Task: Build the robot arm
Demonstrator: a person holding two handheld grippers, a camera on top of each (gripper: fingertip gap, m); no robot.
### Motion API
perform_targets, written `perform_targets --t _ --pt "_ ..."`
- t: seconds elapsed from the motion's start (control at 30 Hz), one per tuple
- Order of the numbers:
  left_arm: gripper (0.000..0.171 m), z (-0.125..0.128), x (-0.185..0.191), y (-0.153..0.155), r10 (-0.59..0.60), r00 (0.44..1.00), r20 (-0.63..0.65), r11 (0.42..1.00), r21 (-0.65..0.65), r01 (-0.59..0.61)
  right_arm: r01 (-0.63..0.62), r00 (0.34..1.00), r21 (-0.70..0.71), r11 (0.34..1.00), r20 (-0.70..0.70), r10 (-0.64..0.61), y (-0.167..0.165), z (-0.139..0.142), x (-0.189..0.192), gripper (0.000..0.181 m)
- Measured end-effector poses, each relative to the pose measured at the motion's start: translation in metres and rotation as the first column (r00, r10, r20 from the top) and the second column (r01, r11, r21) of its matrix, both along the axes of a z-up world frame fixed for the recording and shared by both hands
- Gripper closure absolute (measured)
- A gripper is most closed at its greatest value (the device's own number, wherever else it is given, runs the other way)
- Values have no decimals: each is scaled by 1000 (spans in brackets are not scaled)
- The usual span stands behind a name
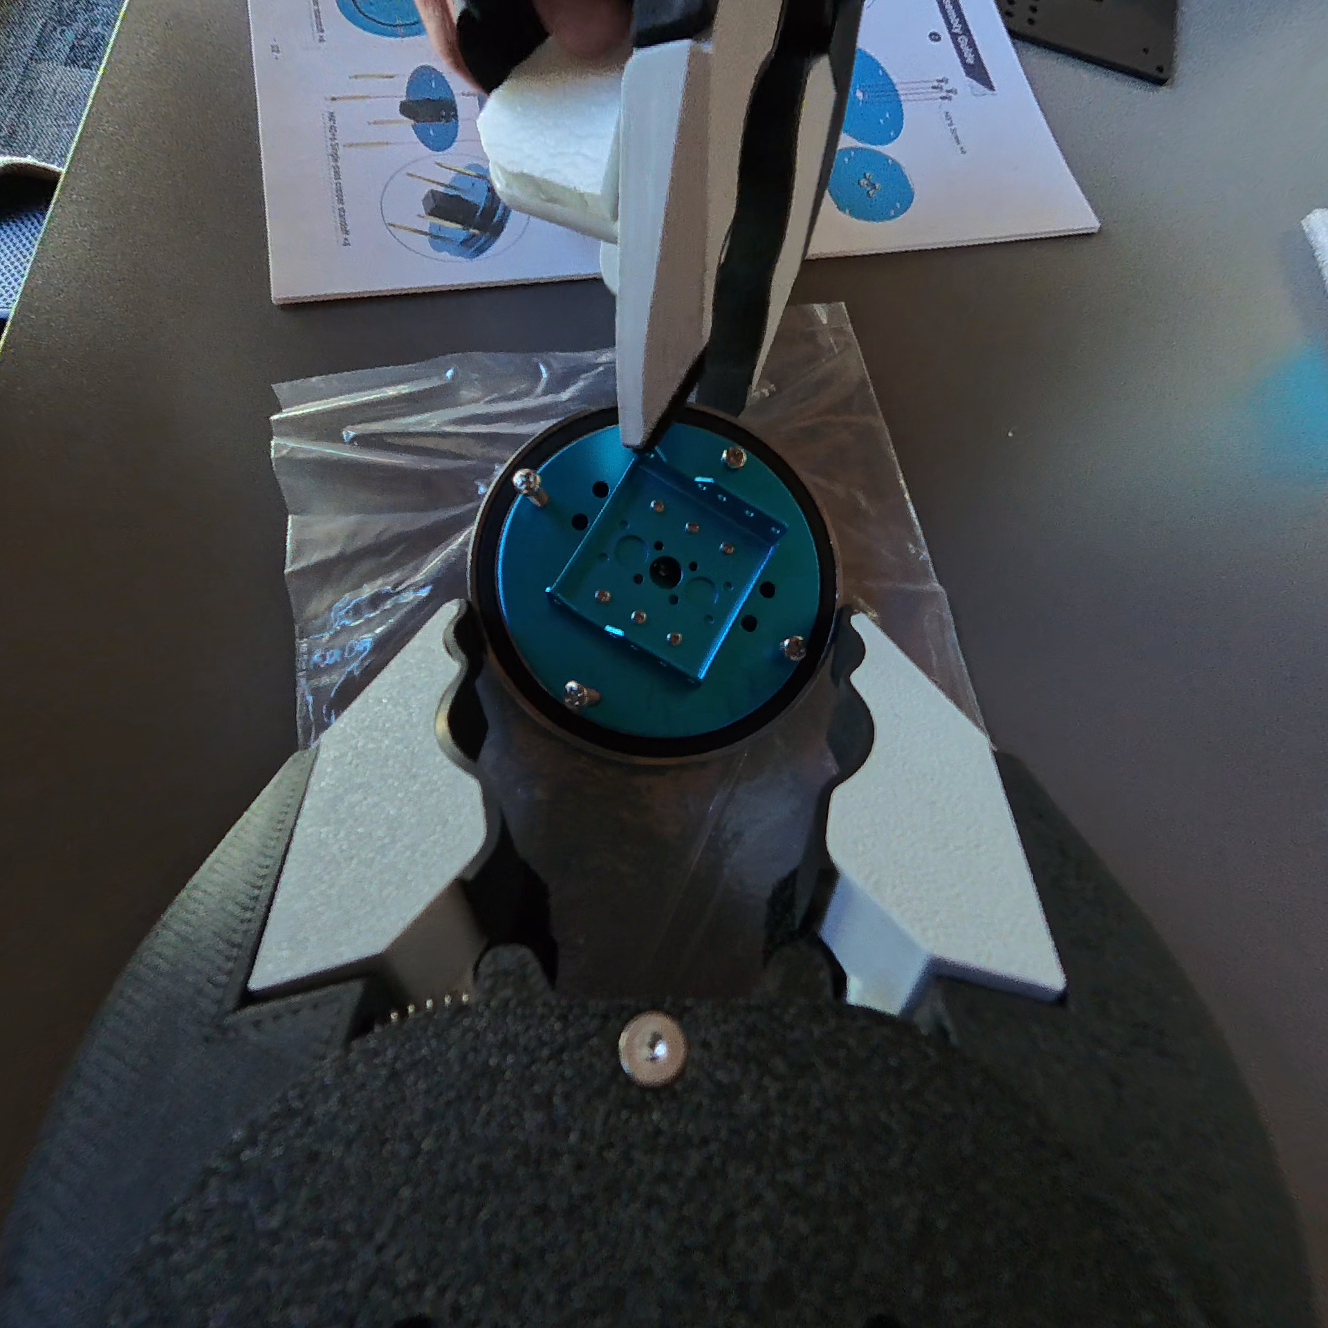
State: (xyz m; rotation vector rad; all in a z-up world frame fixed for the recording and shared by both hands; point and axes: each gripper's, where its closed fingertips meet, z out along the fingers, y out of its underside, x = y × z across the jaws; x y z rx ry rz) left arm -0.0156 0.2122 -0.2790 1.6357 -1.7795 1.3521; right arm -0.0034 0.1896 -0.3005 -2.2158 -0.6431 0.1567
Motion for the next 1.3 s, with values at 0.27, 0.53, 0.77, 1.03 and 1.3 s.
perform_targets --t 0.27,0.53,0.77,1.03,1.3 --pt "139 3 -2 1 -21 1000 22 1000 -14 21 -7 999 41 999 34 6 1 3 0 85" --pt "136 6 -1 2 12 1000 3 991 -132 -12 -13 999 45 999 32 11 1 3 0 85" --pt "156 2 2 5 25 1000 15 995 -98 -23 -17 999 66 998 52 14 1 5 1 85" --pt "157 3 0 1 3 997 72 998 -66 1 -30 999 56 998 43 27 -2 13 3 83" --pt "157 8 -1 -1 -25 987 160 999 -22 29 -70 886 -200 977 -463 -31 -4 29 33 117"
